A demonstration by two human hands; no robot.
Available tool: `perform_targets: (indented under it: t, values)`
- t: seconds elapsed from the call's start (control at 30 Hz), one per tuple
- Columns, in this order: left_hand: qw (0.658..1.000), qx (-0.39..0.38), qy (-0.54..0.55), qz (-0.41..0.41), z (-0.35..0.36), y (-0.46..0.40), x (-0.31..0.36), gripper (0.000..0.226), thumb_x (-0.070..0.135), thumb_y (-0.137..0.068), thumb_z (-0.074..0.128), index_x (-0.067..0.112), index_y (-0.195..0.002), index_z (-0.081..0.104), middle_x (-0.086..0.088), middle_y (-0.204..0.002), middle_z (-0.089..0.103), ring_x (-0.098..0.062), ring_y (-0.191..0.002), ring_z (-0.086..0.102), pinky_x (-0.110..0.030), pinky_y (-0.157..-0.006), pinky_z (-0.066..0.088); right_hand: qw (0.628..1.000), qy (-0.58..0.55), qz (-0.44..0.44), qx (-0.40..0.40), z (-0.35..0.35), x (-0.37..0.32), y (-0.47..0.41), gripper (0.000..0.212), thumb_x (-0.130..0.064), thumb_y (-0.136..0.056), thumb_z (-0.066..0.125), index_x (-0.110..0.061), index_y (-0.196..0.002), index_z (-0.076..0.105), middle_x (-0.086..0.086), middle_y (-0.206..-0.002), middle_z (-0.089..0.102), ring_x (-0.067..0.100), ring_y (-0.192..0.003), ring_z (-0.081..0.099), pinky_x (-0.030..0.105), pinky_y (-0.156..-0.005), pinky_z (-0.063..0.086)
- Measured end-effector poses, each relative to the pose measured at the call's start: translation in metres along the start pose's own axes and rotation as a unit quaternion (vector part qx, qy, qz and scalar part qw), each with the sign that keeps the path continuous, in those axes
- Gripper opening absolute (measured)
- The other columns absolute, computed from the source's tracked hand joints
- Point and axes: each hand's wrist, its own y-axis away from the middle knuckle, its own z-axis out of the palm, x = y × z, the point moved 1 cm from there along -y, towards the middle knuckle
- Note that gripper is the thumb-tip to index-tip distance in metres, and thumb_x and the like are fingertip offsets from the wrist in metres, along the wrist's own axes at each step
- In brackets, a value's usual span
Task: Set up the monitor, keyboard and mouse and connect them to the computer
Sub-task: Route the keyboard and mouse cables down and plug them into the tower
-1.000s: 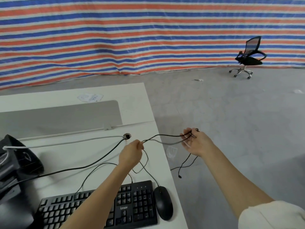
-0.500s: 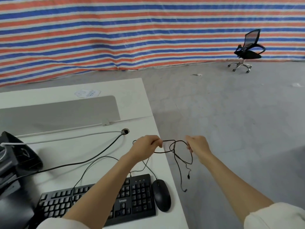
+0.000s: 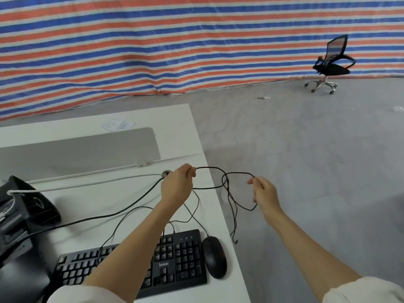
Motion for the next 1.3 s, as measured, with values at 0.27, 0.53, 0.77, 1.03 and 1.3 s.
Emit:
perform_targets:
  t: [0.27,0.53,0.77,1.03,1.3]
  values:
    - [0.982,0.057,0.086,-0.16,0.007,-0.004,-0.024,0.029,0.022,-0.098,0.033,0.014,-0.091,0.06,-0.006,-0.092,0.064,-0.026,-0.079,0.055,-0.03,-0.065,0.039,0.968,-0.048,0.083,0.232,-0.02,0.017,-0.005,0.025,-0.01,-0.098,0.032,-0.011,-0.09,0.055,0.004,-0.092,0.054,0.023,-0.084,0.048,0.03,-0.073,0.036]
    - [0.995,-0.051,0.003,0.081,0.005,0.0,0.005,0.024,0.021,-0.098,0.04,0.021,-0.084,0.06,0.009,-0.063,0.051,-0.017,-0.065,0.047,-0.029,-0.058,0.034,0.98,0.165,0.012,-0.114,-0.005,0.001,-0.005,0.039,-0.005,-0.089,0.042,-0.02,-0.122,0.053,0.007,-0.105,0.062,0.016,-0.084,0.056,0.022,-0.067,0.041]
    - [0.99,-0.044,-0.012,0.135,0.015,0.012,0.014,0.025,0.031,-0.098,0.044,0.018,-0.093,0.065,0.01,-0.057,0.048,-0.02,-0.062,0.049,-0.028,-0.057,0.03,0.921,0.303,-0.063,-0.239,0.013,-0.015,-0.004,0.027,-0.016,-0.095,0.044,-0.016,-0.077,0.064,-0.001,-0.063,0.051,0.015,-0.06,0.046,0.024,-0.056,0.035]
    - [0.984,-0.056,-0.155,0.062,0.028,0.015,-0.01,0.035,0.04,-0.097,0.042,0.019,-0.093,0.069,0.0,-0.075,0.066,-0.021,-0.069,0.053,-0.027,-0.054,0.033,0.871,-0.467,0.151,-0.038,-0.01,-0.021,-0.019,0.031,-0.01,-0.099,0.033,-0.018,-0.076,0.052,-0.006,-0.048,0.045,0.011,-0.053,0.037,0.026,-0.063,0.033]
    - [0.994,-0.001,-0.092,-0.064,0.022,0.005,-0.036,0.034,0.034,-0.098,0.041,0.013,-0.087,0.065,-0.006,-0.08,0.065,-0.024,-0.073,0.051,-0.029,-0.06,0.037,0.895,-0.248,0.308,0.208,-0.058,0.038,-0.028,0.026,-0.005,-0.095,0.035,-0.005,-0.086,0.059,0.01,-0.081,0.066,0.02,-0.07,0.054,0.028,-0.058,0.039]
